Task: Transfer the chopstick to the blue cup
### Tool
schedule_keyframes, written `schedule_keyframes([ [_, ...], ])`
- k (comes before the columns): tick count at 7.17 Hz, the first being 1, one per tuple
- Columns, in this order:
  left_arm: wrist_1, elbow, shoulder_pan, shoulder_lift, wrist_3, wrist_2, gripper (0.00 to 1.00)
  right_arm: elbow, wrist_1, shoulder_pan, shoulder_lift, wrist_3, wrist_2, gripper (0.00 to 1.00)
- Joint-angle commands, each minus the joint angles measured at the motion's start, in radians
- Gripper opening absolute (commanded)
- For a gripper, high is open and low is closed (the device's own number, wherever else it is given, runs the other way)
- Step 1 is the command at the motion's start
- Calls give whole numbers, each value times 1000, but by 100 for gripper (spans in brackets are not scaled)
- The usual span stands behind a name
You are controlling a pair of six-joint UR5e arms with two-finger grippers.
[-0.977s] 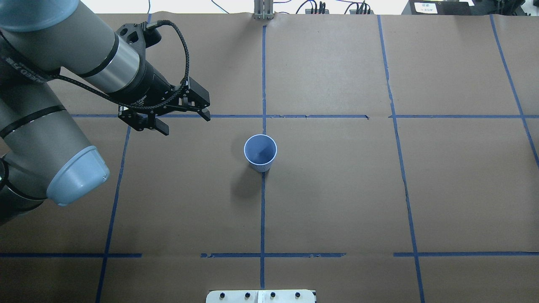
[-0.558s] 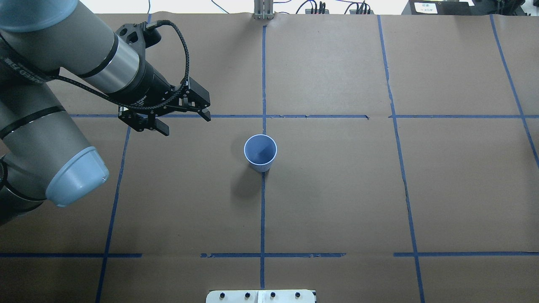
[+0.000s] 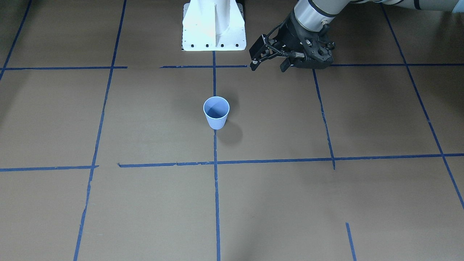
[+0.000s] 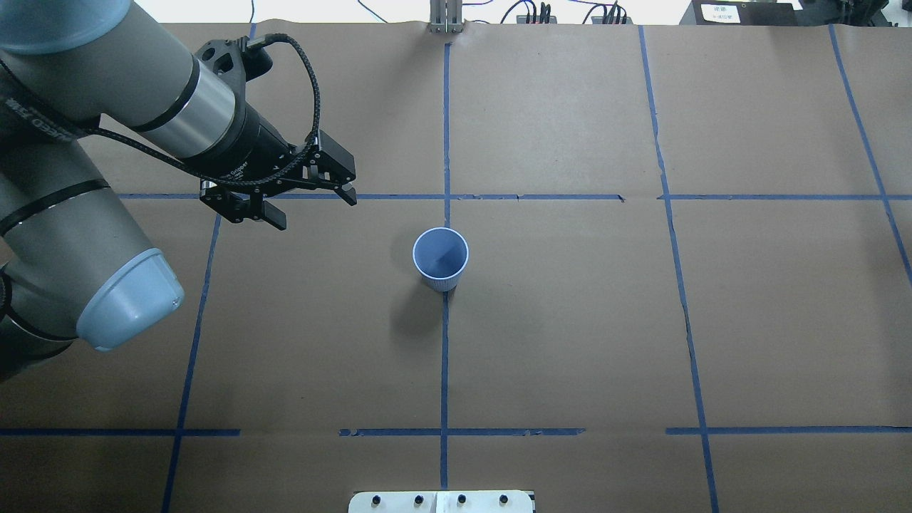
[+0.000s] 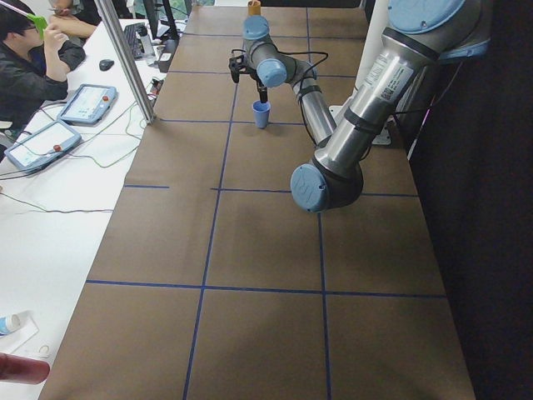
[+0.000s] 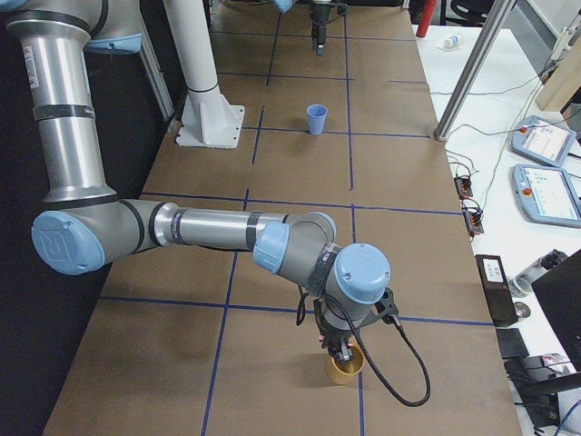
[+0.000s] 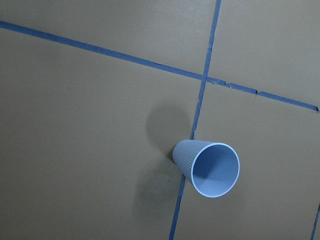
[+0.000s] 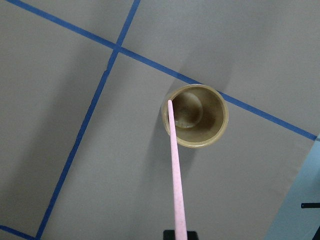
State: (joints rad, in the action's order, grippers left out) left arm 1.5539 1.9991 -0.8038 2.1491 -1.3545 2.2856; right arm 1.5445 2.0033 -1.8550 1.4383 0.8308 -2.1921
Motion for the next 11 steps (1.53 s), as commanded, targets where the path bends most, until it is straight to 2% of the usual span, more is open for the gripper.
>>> schedule_keyframes([
  [1,0,3,-2,0,0,0,100,130,171,-56,14,40,83,0],
  [3,3,36,-3,-52,12,-3,100,259,312,-58,1,22,71,0],
  [4,0,38,-24,-61,67,-8,100,282,305,-24,-2,-95,-33,0],
  [5,-2,44,-82,-122,189,-8,100,354,283,82,-13,-251,-129,0],
  [8,-3,52,-246,-329,603,-2,100,477,281,374,-243,-898,-227,0],
  [9,-5,50,-312,-395,706,0,100,546,282,498,-286,-1134,-224,0],
  [11,-5,26,-409,-527,939,2,100,565,281,774,-477,-1672,-186,0],
])
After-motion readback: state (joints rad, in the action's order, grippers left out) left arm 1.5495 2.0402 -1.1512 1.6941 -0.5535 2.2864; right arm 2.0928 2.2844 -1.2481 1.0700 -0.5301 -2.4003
